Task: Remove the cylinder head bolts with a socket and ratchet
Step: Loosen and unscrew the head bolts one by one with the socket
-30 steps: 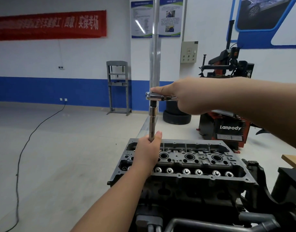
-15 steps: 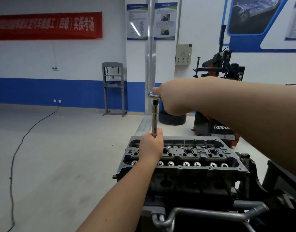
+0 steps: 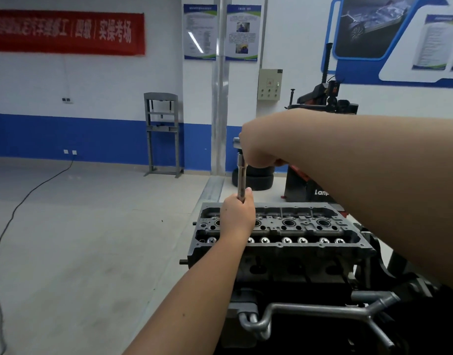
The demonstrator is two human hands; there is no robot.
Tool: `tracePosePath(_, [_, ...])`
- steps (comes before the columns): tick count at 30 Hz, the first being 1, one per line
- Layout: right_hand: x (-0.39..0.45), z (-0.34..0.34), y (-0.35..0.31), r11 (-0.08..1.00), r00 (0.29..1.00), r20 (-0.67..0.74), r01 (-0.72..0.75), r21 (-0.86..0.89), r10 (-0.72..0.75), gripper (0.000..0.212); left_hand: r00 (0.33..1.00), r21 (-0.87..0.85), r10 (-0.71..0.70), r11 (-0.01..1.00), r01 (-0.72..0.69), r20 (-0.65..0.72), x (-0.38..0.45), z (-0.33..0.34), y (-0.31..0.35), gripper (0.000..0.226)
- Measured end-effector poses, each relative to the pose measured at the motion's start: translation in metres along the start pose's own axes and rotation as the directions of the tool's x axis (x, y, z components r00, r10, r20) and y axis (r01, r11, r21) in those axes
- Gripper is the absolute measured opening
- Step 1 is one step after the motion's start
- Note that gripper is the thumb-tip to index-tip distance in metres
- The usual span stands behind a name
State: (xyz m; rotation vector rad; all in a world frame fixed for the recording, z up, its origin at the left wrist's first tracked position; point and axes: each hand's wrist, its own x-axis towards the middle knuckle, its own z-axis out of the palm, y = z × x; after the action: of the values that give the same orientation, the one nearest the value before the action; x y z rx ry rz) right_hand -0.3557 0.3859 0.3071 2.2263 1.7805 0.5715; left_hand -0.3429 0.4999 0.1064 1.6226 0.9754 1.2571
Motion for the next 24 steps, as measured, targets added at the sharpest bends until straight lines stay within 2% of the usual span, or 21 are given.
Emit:
tracePosePath(5, [0.007,0.005,-0.002,0.998,1.0,-0.001,-0.001,0.056,0.001,0.031,1.0,-0.055,-0.018,0.998,0.019,0.009,0.0,-0.003,-0.001,0.045])
tracePosePath(8, [0.011,0.011,0.005,0.97,0.999,-0.051,0.018,0.243,-0.006,0.034,1.0,-0.068,-0.028,0.997,0.028,0.006,0.002,-0.004,-0.002,0.045])
tracePosePath(11, [0.013,0.018,0.015,0.836,0.999,-0.035,0.013,0.548,0.007,0.035,0.999,-0.077,-0.034,0.996,0.034,0.009,0.004,-0.003,-0.004,0.044])
tracePosePath(13, [0.011,0.023,0.02,0.738,1.0,-0.022,0.017,0.674,-0.003,0.042,0.999,-0.069,-0.035,0.997,0.035,0.003,0.005,-0.001,-0.005,0.044])
tracePosePath(17, [0.017,0.027,0.027,0.722,1.0,-0.01,-0.001,0.692,0.011,0.047,1.0,-0.056,-0.024,0.998,0.024,-0.006,0.006,0.0,-0.006,0.044])
tracePosePath(21, [0.019,0.023,0.028,0.764,1.0,0.023,-0.015,0.645,0.0,0.038,1.0,-0.044,-0.014,0.999,0.013,-0.025,0.006,0.001,-0.006,0.044])
tracePosePath(24, [0.02,0.024,0.026,0.745,0.993,0.122,-0.077,0.662,-0.006,0.039,0.999,-0.038,-0.016,0.999,0.015,-0.037,0.005,0.001,-0.006,0.044])
